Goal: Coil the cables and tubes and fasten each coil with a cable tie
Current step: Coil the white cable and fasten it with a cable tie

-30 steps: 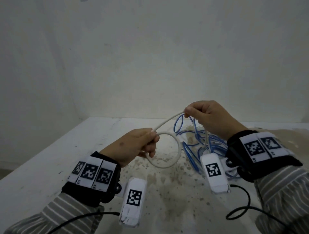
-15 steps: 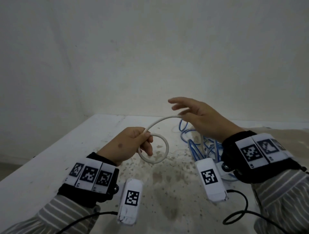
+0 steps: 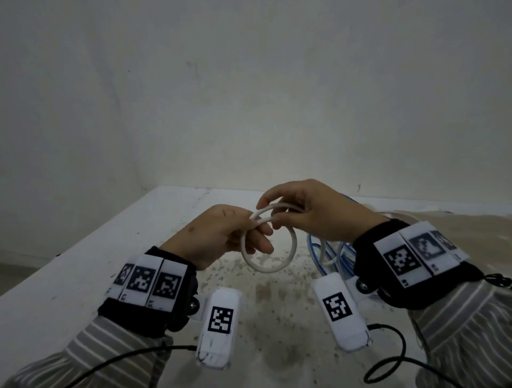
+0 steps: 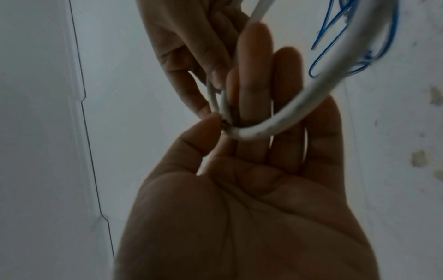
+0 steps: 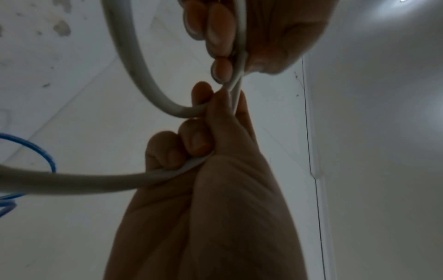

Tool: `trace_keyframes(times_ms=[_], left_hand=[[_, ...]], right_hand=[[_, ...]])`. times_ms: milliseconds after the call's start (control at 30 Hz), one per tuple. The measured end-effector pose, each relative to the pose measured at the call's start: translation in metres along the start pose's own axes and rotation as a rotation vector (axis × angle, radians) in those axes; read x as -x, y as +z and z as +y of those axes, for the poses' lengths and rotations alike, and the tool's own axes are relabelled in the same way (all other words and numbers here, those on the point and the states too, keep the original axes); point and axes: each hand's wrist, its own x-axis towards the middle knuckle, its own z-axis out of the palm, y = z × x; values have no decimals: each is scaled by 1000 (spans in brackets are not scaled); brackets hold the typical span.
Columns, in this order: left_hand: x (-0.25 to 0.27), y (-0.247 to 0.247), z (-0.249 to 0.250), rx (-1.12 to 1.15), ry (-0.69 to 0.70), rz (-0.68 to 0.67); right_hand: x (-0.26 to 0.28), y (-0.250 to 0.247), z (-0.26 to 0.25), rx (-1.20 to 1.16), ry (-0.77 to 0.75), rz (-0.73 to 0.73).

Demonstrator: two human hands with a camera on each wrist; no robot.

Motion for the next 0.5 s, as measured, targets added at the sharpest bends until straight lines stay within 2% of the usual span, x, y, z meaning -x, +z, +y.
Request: trace_keyframes(times_ms=[133, 267, 500], left_hand=[[-2, 0, 4, -74, -72, -68], [-3, 2, 3, -54, -58, -91], [1, 4, 1, -42, -80, -138]], right_hand=[[1, 7, 1, 30, -20, -47], [1, 2, 3, -26, -14, 57], [4, -28, 10, 20, 23, 132]])
